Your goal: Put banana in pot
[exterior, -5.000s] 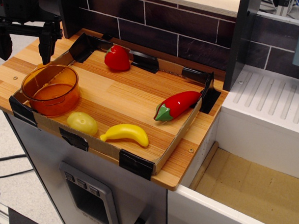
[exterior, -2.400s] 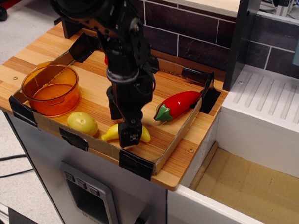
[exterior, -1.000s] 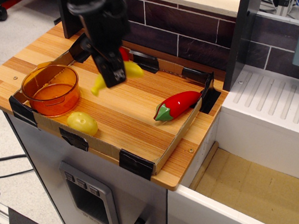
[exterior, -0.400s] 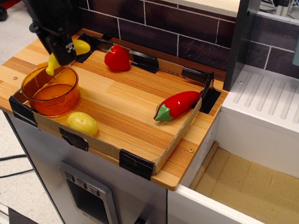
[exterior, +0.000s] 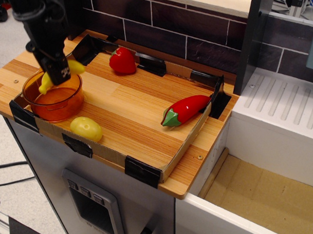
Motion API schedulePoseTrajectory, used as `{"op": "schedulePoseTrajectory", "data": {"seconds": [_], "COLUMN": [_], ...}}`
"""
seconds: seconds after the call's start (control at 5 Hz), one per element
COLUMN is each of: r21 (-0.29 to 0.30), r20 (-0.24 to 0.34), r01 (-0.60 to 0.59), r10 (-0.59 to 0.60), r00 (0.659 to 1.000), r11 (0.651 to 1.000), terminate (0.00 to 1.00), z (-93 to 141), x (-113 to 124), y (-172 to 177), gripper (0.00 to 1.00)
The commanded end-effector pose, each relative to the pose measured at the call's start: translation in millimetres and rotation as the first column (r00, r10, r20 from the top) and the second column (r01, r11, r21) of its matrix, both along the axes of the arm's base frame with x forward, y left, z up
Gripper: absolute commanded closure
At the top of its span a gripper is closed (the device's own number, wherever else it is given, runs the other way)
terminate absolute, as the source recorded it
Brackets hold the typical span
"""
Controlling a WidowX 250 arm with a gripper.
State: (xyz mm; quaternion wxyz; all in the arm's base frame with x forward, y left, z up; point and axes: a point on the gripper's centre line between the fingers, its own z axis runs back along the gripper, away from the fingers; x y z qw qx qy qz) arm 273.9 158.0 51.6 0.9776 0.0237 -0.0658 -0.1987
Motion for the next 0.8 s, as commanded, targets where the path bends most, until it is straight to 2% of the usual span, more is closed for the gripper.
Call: {"op": "schedulePoseTrajectory", "data": {"seconds": [0.0,0.2,0.6], "r21": [0.045,0.034,-0.055], "r20": [-0.009,0.001,0.021], "r01": [-0.007,-0.027,-0.045], "r10": [0.008,0.027,0.046], "r00": [1.0,1.0,0.999], "r11": [0.999,0.999,0.997], "terminate": [0.0,0.0,0.0], "z": [-0.9,6.6,56.9], "x": [-15.0,-15.7,-5.8], "y": [11.0,10.7,-12.3], "gripper": [0.0,0.0,0.0]}}
